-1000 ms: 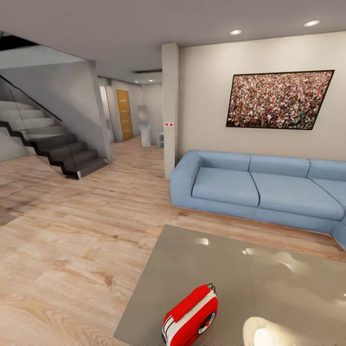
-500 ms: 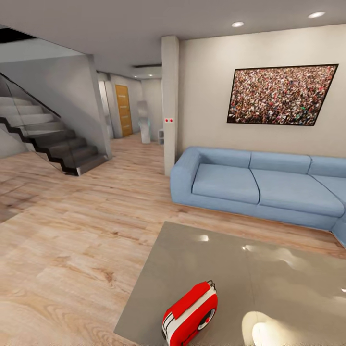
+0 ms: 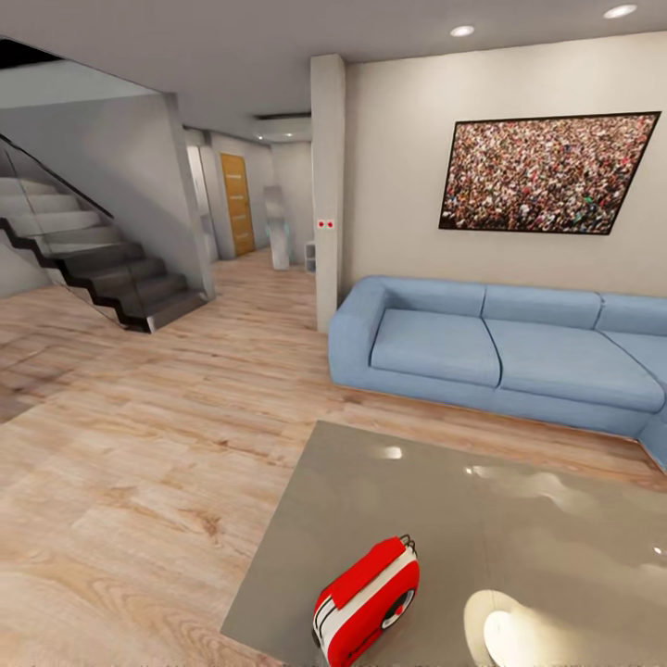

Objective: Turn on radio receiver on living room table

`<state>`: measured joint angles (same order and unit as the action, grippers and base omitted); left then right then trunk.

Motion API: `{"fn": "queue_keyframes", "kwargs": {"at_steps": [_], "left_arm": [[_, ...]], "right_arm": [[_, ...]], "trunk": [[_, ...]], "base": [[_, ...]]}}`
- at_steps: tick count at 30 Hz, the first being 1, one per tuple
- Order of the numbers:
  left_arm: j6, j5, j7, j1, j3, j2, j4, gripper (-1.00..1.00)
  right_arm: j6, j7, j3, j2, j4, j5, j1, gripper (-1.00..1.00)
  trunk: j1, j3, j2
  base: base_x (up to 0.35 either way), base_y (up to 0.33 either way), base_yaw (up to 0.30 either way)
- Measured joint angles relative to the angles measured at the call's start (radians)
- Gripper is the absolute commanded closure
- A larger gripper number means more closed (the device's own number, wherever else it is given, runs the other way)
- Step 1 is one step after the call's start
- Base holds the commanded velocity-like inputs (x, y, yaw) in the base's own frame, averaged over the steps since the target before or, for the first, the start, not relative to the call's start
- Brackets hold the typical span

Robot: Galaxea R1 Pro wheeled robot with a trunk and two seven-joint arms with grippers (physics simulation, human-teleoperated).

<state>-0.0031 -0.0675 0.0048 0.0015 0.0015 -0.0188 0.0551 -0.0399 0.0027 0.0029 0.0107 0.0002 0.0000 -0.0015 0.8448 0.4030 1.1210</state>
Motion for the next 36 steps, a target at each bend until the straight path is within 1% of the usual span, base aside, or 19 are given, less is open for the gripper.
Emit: {"fn": "queue_keyframes", "kwargs": {"at_steps": [36], "left_arm": [[0.0,0.0,0.0,0.0,0.0,0.0,0.0,-1.0]], "right_arm": [[0.0,0.0,0.0,0.0,0.0,0.0,0.0,-1.0]], "trunk": [[0.0,0.058,0.0]], "base": [[0.0,0.0,0.0]]}}
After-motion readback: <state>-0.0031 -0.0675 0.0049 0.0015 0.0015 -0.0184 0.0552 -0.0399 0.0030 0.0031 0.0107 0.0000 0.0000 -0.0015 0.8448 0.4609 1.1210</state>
